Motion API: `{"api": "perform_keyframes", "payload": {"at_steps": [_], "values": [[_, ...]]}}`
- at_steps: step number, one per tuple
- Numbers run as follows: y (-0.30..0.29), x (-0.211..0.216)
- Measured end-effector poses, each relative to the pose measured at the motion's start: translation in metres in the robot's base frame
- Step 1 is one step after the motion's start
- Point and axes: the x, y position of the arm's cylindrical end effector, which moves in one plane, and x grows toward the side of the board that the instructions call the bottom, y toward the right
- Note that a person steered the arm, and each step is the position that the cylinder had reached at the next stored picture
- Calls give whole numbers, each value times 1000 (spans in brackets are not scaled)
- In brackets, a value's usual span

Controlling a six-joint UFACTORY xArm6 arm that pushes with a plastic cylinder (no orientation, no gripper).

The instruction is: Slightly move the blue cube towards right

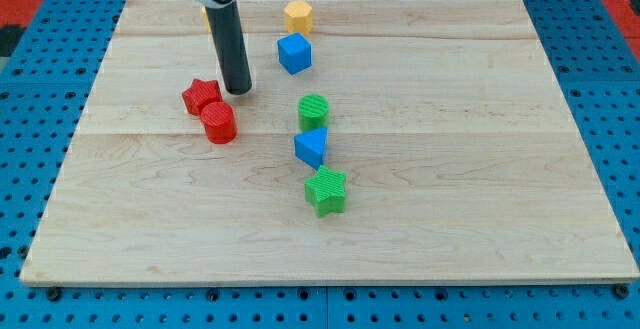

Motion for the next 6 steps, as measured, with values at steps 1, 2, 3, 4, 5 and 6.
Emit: {"api": "perform_keyframes", "payload": {"at_steps": [1,2,3,4,5,6], "values": [[2,-38],[16,-55],[126,-51],[217,-29],[212,23],[228,84]]}}
